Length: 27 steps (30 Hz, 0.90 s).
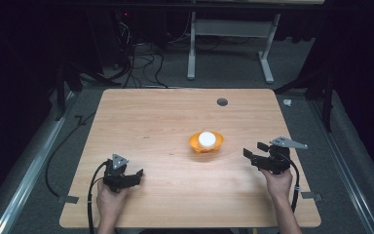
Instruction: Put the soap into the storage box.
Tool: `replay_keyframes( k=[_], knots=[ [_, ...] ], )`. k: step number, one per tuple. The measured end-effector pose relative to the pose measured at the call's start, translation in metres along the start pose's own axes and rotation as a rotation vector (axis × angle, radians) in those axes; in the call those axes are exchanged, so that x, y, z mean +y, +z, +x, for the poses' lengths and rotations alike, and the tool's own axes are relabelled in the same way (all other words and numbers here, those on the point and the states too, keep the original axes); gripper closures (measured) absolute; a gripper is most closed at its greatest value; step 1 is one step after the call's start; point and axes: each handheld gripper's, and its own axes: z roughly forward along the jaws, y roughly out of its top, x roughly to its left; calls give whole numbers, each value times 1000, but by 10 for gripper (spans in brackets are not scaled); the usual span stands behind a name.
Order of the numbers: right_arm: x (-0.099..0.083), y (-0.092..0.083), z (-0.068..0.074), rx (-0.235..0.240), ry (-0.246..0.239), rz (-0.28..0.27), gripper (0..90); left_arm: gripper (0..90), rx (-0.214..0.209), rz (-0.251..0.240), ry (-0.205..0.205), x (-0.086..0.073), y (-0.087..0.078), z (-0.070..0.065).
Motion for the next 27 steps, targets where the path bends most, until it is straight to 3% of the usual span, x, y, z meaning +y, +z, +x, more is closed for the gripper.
replay_keyframes(
  k=[27],
  knots=[
    [-17,18,9,13,-6,65,297,197,0,0,0,0,0,0]
  ],
)
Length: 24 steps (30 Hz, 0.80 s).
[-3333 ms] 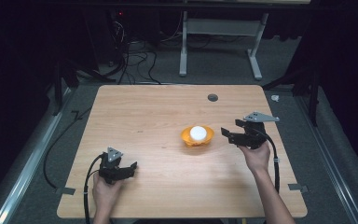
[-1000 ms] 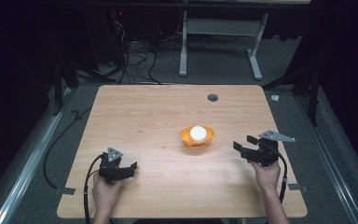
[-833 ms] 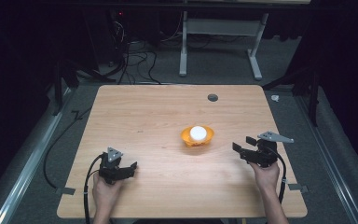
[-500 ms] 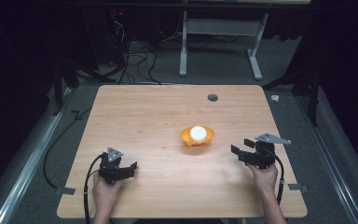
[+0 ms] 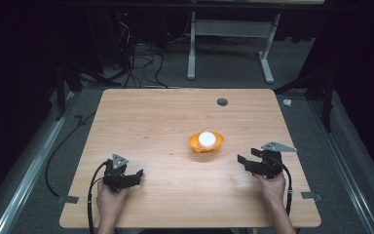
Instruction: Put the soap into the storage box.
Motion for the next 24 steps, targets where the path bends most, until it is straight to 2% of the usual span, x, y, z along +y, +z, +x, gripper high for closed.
replay_keyframes(
  k=[14,24],
  knots=[
    [-7,13,5,-7,-11,49,297,197,0,0,0,0,0,0],
    [-10,22,12,-8,-45,77,296,197,0,0,0,0,0,0]
  ],
)
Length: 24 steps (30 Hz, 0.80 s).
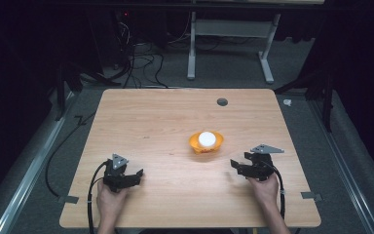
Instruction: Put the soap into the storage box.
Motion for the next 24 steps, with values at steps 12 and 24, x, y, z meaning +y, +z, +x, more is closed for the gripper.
replay_keyframes(
  k=[12,24],
  knots=[
    [-3,8,5,6,-14,24,295,197,0,0,0,0,0,0],
    [-5,16,13,-4,-41,55,295,197,0,0,0,0,0,0]
  ],
)
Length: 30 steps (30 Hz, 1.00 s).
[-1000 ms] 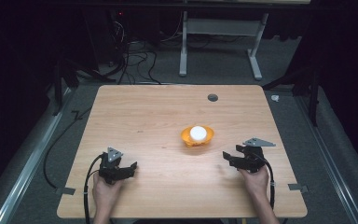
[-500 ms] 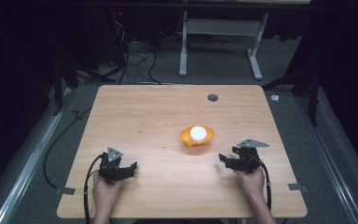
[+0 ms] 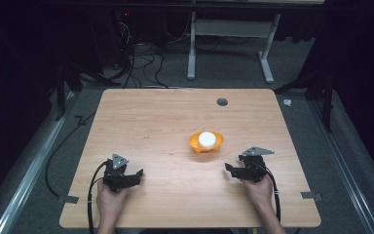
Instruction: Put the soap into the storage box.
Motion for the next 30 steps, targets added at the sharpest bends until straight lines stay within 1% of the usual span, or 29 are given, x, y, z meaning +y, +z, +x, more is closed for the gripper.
replay_keyframes(
  k=[6,10,14,17,30],
  knots=[
    [0,5,3,-3,-14,17,294,197,0,0,0,0,0,0],
    [0,6,5,-11,-20,17,293,197,0,0,0,0,0,0],
    [0,8,9,-40,-53,17,287,197,0,0,0,0,0,0],
    [0,10,14,-75,-104,30,278,197,0,0,0,0,0,0],
    [0,10,14,-82,-96,30,277,197,0,0,0,0,0,0]
  ],
)
